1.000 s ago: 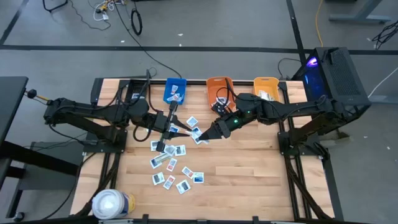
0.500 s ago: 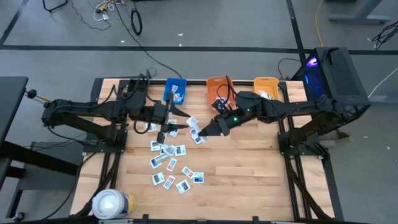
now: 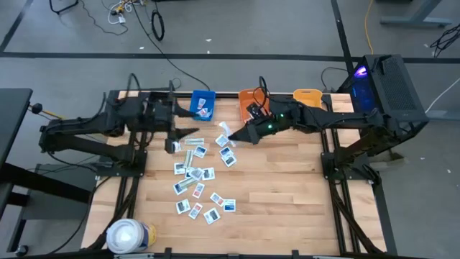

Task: Pick & Place First Aid Supplies
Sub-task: Put the bandage into the yellow bin

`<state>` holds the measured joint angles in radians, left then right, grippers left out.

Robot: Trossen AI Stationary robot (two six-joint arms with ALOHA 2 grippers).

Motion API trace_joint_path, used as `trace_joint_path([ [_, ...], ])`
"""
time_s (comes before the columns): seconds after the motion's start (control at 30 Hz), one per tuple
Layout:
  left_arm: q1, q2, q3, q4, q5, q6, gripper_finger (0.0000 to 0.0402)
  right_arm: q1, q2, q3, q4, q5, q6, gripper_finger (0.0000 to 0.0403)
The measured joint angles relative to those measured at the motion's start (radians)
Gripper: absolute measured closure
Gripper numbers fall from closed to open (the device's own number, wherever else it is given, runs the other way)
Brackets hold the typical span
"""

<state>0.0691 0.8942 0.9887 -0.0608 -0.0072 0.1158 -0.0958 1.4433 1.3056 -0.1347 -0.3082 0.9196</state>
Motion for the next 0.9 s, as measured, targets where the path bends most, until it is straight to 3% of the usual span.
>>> trace_joint_path([
  [0.3,0.001,-0.068,-0.001,-0.004,-0.041,0.0,0.0193,-0.09,0.0,0.0,-0.157,0.109,-0.142,0.0348],
  [0.7,0.001,-0.064,-0.001,-0.006,-0.092,0.001,0.0193,-0.176,0.0,0.0,-0.159,0.11,-0.178,0.0397],
  [0.9,0.002,-0.064,-0.001,-0.006,-0.125,0.001,0.0193,-0.21,-0.004,0.0,-0.213,0.114,-0.181,0.0396],
])
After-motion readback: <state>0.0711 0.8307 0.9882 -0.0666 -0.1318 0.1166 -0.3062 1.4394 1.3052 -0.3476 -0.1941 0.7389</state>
